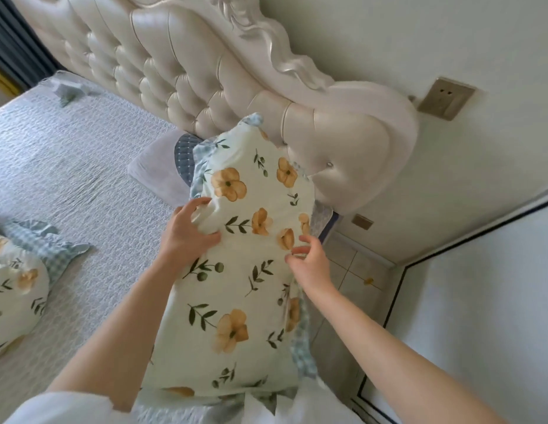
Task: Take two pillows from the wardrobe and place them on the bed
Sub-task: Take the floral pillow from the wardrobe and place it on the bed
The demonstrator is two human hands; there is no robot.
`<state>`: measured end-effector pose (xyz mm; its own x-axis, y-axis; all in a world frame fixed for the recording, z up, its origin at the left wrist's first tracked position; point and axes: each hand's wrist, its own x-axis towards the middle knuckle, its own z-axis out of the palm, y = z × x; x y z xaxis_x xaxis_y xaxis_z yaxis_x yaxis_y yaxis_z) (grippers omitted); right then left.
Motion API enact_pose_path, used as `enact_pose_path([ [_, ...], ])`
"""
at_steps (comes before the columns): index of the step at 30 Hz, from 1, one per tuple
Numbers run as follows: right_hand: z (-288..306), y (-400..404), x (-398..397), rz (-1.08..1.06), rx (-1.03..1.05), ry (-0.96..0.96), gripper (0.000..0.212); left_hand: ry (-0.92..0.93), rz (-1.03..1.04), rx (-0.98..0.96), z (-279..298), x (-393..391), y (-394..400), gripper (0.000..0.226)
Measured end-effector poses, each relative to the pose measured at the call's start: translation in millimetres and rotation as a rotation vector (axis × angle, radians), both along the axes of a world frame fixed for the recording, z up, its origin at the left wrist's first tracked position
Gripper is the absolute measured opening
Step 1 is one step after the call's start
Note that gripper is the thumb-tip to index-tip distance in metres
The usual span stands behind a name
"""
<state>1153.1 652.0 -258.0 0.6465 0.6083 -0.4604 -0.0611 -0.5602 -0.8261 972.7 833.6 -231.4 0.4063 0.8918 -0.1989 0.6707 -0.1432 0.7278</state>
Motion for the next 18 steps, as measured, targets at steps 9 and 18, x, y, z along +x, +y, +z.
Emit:
enact_pose_path([
  [9,35,88,63,0.666,0.023,-0.573,0.066,0.233,-0.316,0.156,3,32,45,0.076],
  [18,17,183,106,1.047,-0.138,-0.977,0.103,0.327,-0.803,0.037,33,63,145,0.079],
])
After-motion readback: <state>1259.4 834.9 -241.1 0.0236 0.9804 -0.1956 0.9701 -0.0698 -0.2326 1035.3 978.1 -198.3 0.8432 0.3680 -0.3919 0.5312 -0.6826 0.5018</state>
